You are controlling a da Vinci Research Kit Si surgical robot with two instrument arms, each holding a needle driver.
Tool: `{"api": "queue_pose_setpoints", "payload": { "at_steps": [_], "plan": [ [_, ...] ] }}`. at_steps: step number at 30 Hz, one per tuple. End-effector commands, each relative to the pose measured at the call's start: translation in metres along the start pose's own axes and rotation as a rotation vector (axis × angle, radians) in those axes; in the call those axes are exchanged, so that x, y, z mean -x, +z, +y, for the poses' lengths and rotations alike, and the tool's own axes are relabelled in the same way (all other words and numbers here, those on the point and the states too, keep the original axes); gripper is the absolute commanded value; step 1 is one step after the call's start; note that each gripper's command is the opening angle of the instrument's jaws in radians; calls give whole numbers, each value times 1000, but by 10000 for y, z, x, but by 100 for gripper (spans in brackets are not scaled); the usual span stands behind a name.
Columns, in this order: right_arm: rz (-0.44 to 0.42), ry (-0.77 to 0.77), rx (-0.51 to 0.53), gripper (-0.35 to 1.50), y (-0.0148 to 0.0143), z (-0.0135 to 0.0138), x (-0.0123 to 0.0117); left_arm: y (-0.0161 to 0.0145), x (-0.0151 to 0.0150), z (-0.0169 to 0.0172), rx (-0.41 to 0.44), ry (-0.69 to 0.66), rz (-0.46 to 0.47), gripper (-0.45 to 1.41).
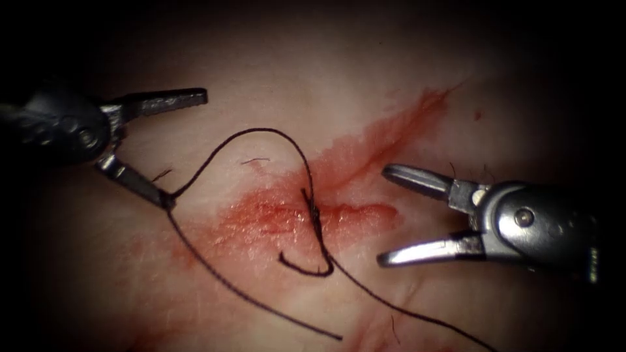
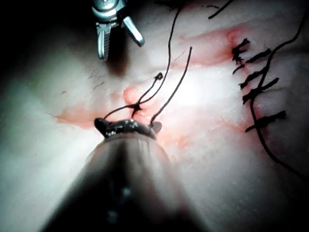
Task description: Wound Closure
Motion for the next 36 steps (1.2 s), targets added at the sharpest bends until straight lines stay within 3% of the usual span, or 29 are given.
{"api": "queue_pose_setpoints", "payload": {
  "at_steps": [1,6,9,11,15,18,19,20,21,22,23,24,29,30,32,34,36],
  "plan": [
    [2,-2,-1,94,9,2,-1,8,2,5,37,57,0,81],
    [2,-2,0,93,9,2,-1,29,19,19,172,166,-208,78],
    [2,-2,0,94,9,2,-1,39,29,28,208,204,-247,78],
    [2,-1,0,94,9,1,-2,52,43,43,277,215,-318,76],
    [5,-1,0,94,9,1,-3,60,56,57,293,24,-363,78],
    [5,0,0,93,10,0,-4,52,63,61,263,-290,-389,79],
    [5,0,0,93,10,0,-4,52,63,61,263,-290,-389,79],
    [5,-1,1,93,10,-1,-4,46,64,65,258,-538,-418,74],
    [5,-1,1,93,10,-1,-4,42,64,66,275,-613,-422,56],
    [5,-1,1,93,10,-1,-4,40,64,66,284,-650,-421,52],
    [5,-1,1,94,11,-1,-4,33,65,66,318,-774,-409,52],
    [5,-1,1,96,11,-2,-4,25,66,64,317,-832,-370,66],
    [5,-1,2,96,12,-2,-4,8,65,57,299,-928,-248,74],
    [5,-1,2,98,12,-2,-4,1,65,56,299,-969,-165,73],
    [5,-1,2,101,13,-3,-5,-3,66,54,289,-934,-133,74],
    [5,-1,2,96,13,-3,-5,-19,53,27,200,-894,-187,76],
    [5,-1,2,94,12,-3,-5,-26,41,14,172,-860,-189,73]
  ]
}}
